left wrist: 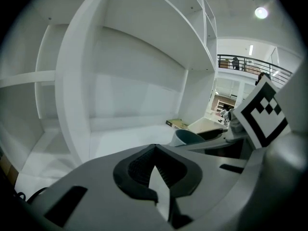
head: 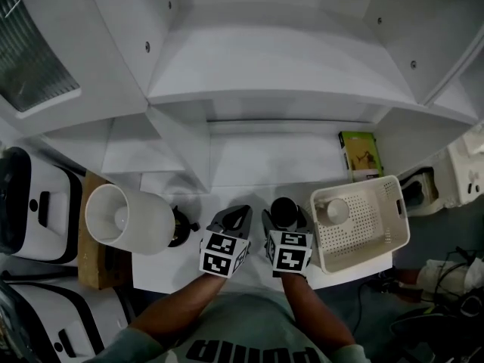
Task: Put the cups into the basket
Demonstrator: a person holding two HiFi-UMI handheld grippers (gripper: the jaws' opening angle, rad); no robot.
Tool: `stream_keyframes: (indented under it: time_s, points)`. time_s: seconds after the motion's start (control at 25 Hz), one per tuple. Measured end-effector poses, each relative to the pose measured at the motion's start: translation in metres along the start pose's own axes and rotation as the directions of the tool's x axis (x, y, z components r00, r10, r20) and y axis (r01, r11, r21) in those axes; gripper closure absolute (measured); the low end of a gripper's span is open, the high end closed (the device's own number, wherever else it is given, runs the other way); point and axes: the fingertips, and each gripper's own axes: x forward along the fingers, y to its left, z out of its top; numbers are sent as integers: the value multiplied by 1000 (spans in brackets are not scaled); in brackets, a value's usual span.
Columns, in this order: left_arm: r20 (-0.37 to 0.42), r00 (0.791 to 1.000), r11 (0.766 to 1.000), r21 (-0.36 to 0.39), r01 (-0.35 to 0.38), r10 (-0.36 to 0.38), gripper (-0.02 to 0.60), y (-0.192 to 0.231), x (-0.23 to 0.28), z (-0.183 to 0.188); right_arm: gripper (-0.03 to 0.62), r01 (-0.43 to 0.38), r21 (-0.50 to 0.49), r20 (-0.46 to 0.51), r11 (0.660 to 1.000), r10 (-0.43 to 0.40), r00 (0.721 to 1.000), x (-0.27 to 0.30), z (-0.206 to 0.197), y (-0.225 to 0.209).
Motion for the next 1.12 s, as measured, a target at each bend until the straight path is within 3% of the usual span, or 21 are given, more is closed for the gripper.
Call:
stream_keyframes:
  time_s: [0.52, 1.12]
  points:
    - [36, 999, 1000, 9, 0, 0, 575, -28, -31, -4, 218, -66, -3, 94, 998, 66, 993, -79, 23, 9]
    - [93, 989, 992, 71, 108, -114, 575, -125, -9, 40, 218, -8, 70, 174, 997, -4, 985, -147, 33, -71]
